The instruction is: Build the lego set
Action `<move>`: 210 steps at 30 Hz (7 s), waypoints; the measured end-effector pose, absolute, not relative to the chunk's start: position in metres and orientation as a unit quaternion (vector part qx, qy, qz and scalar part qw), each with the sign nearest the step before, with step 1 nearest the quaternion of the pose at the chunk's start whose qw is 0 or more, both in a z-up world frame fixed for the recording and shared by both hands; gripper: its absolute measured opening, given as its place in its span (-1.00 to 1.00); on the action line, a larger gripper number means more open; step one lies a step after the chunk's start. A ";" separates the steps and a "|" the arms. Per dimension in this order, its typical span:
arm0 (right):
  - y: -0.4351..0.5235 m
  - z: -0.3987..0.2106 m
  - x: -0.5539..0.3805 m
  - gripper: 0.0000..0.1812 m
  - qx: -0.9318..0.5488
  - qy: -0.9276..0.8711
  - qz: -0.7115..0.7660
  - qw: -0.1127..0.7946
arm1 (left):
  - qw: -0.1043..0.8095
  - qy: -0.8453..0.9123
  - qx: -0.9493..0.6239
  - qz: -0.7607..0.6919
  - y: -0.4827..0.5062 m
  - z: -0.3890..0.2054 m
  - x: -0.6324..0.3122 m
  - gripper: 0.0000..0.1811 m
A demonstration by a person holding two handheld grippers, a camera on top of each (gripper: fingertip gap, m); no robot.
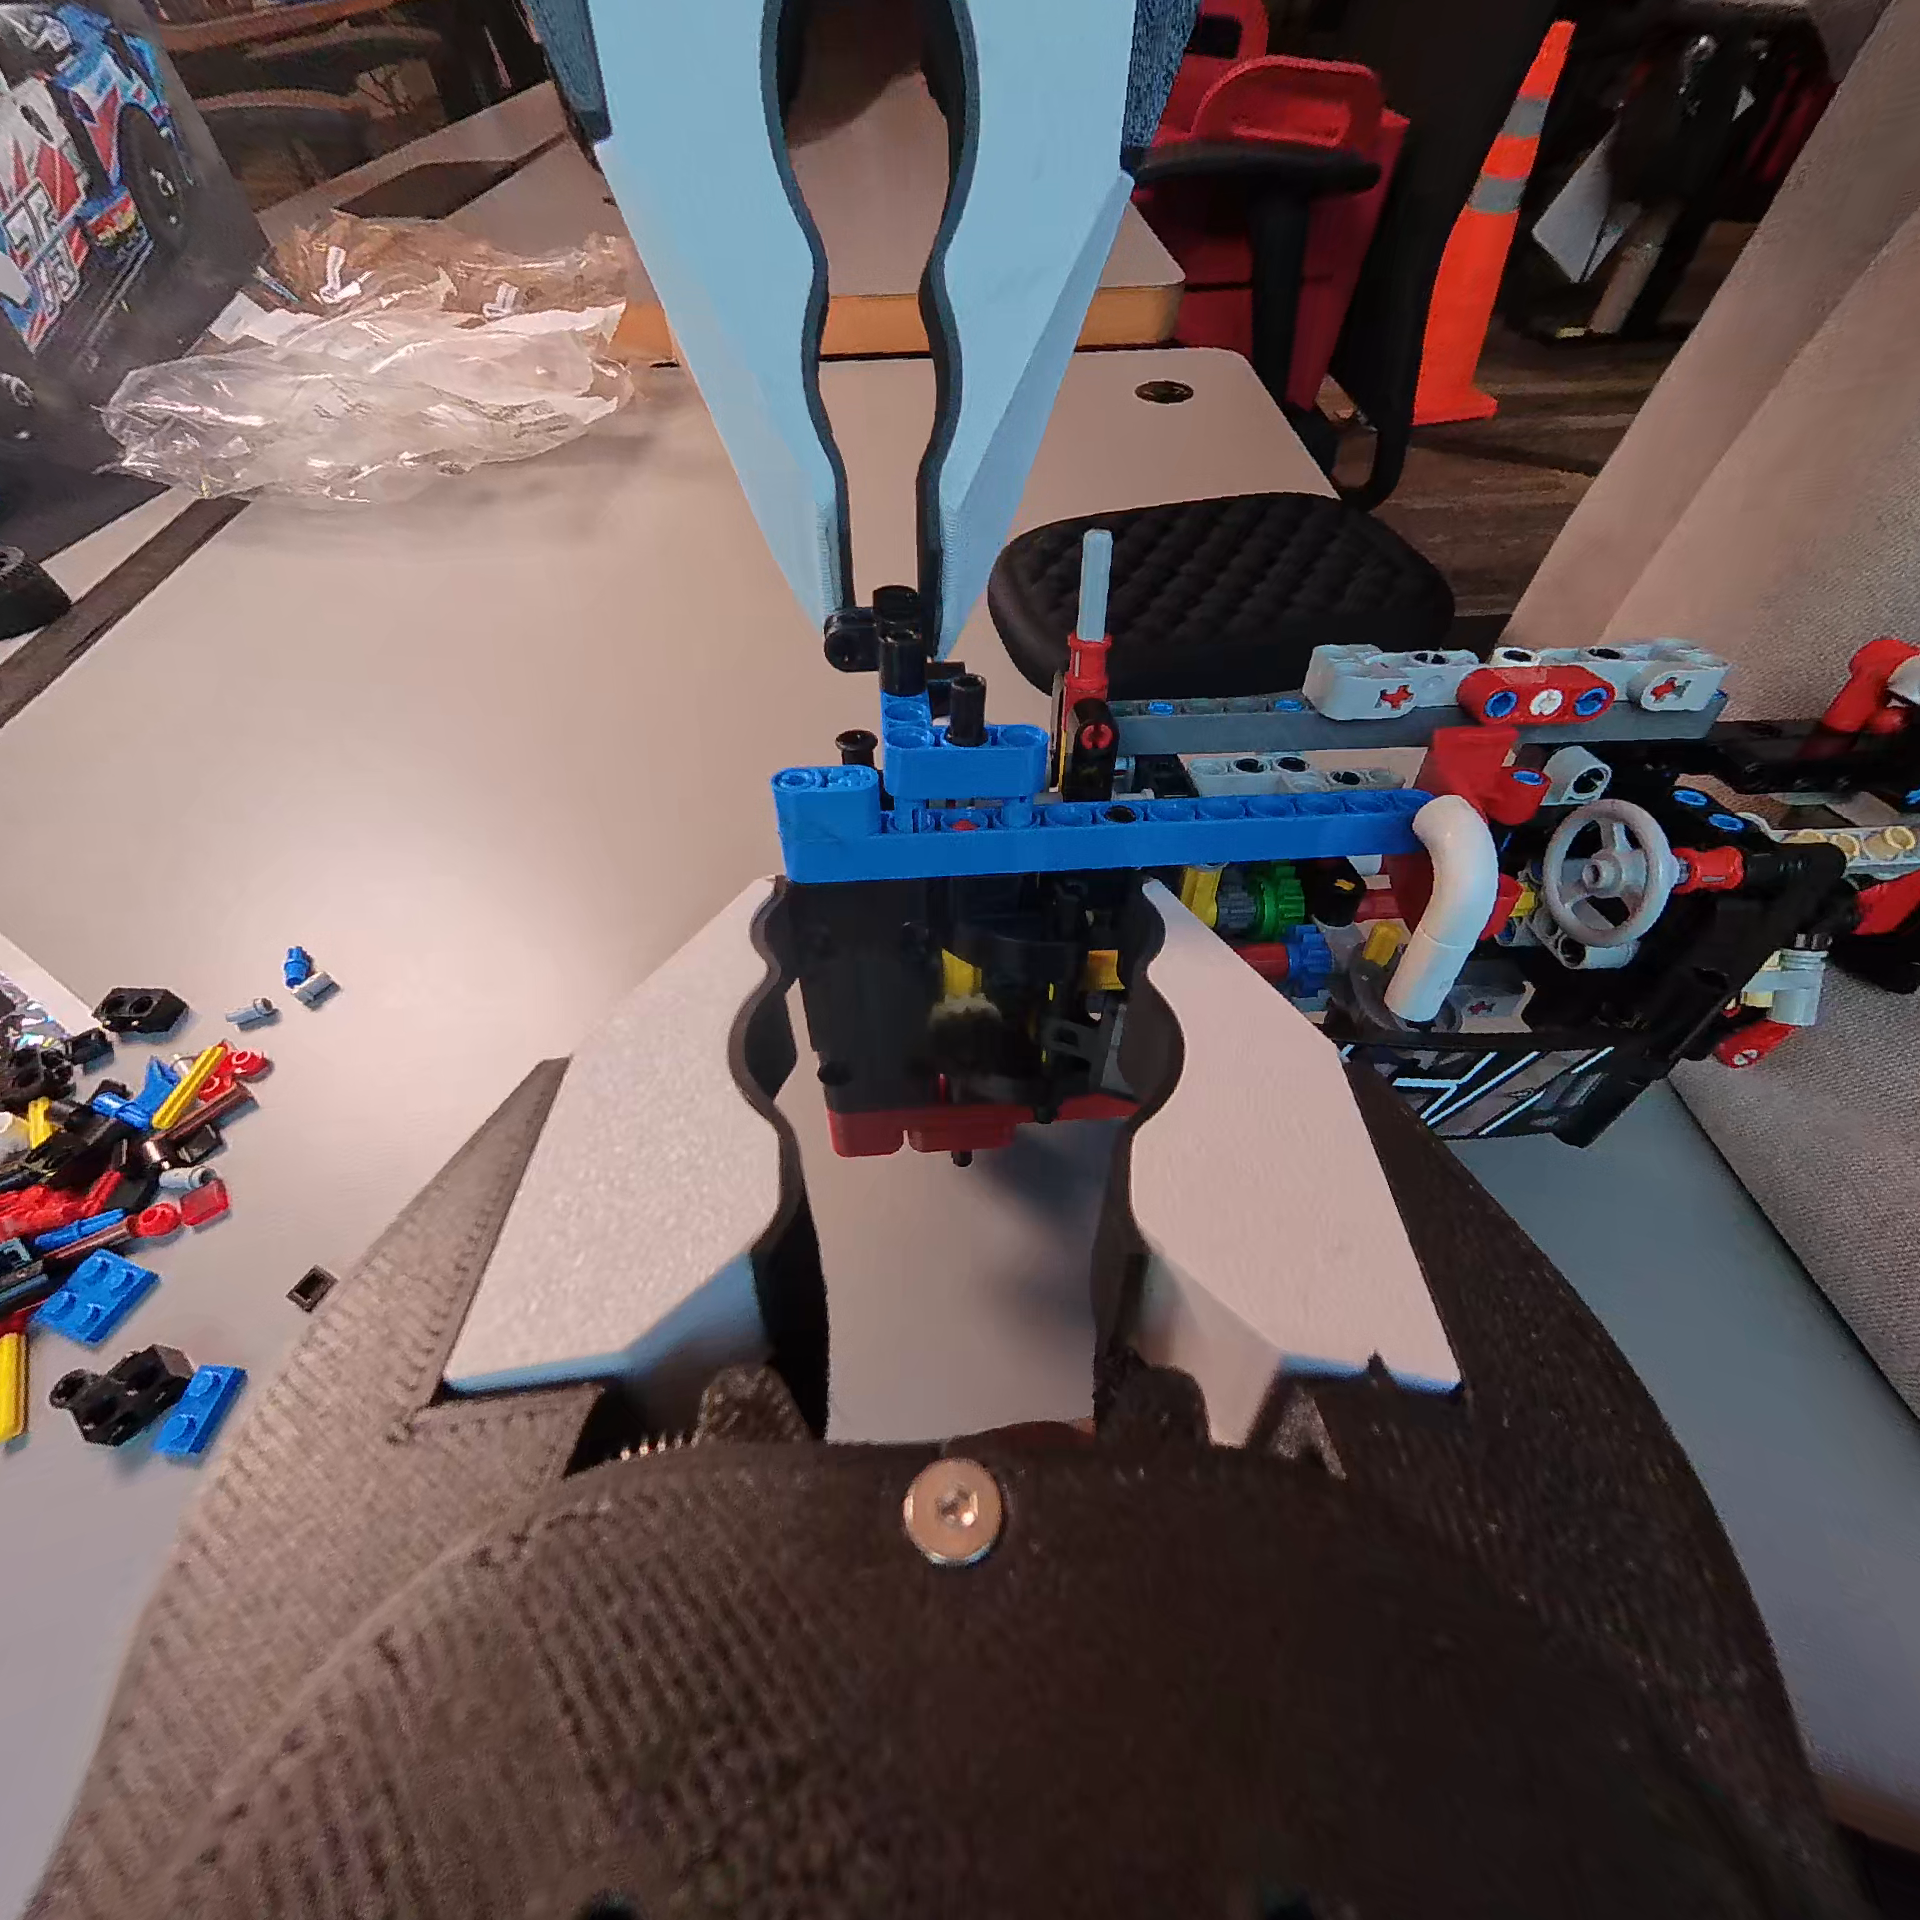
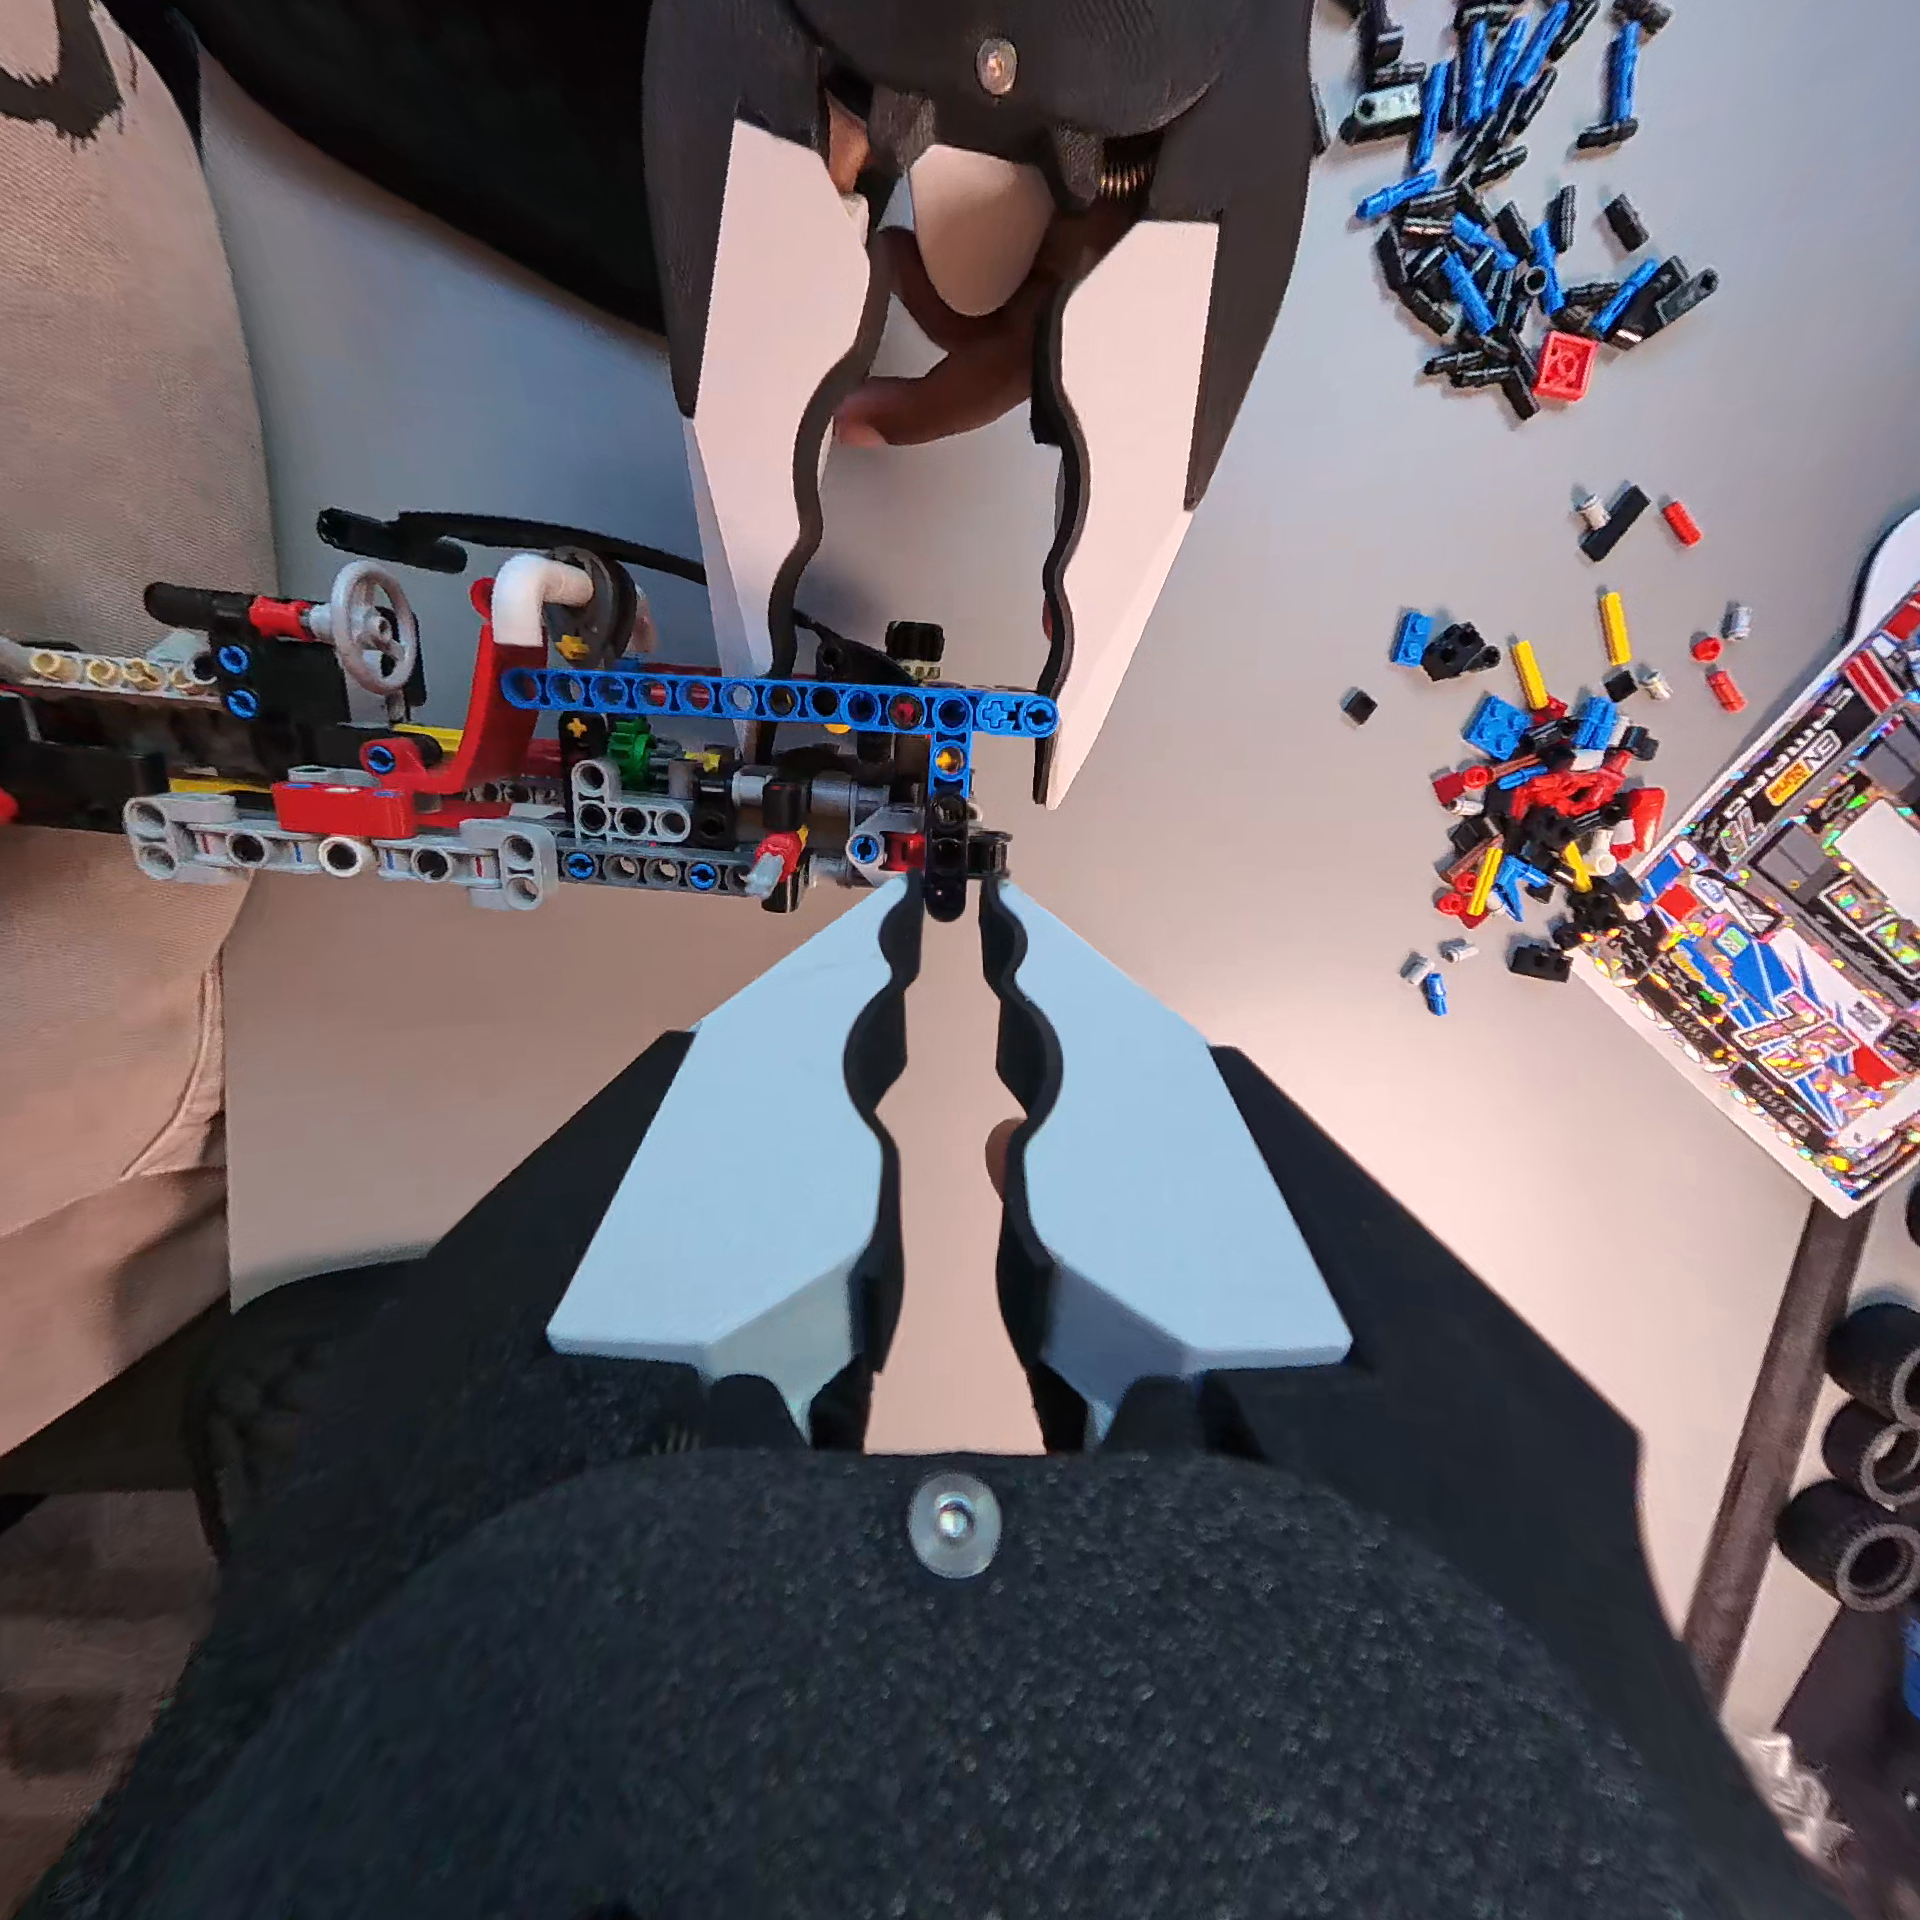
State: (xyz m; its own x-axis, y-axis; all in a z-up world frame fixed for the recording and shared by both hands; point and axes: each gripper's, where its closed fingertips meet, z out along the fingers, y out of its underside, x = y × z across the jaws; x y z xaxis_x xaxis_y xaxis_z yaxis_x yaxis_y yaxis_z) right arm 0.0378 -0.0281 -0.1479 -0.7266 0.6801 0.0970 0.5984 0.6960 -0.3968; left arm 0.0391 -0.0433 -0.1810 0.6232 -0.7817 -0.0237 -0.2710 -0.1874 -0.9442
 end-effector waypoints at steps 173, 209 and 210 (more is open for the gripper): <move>-0.061 -0.184 0.007 -0.93 -0.499 -0.689 0.492 0.188 | 0.418 0.511 -0.732 -0.171 -0.057 -0.188 0.000 -0.95; -0.037 -0.191 0.038 -0.82 -0.494 -0.701 0.456 0.236 | 0.391 0.285 -0.809 -0.334 -0.094 -0.226 -0.016 -0.58; -0.035 -0.195 0.041 -0.81 -0.495 -0.708 0.443 0.240 | 0.388 0.283 -0.821 -0.308 -0.090 -0.231 -0.018 -0.59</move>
State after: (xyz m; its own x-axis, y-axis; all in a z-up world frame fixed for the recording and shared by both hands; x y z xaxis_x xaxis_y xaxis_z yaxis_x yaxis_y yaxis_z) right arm 0.0411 -0.0350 -0.1953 -0.3943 0.9135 -0.0999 0.4891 0.1166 -0.8644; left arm -0.0176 -0.0901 -0.2312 0.6503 -0.7035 0.2867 -0.2253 -0.5390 -0.8116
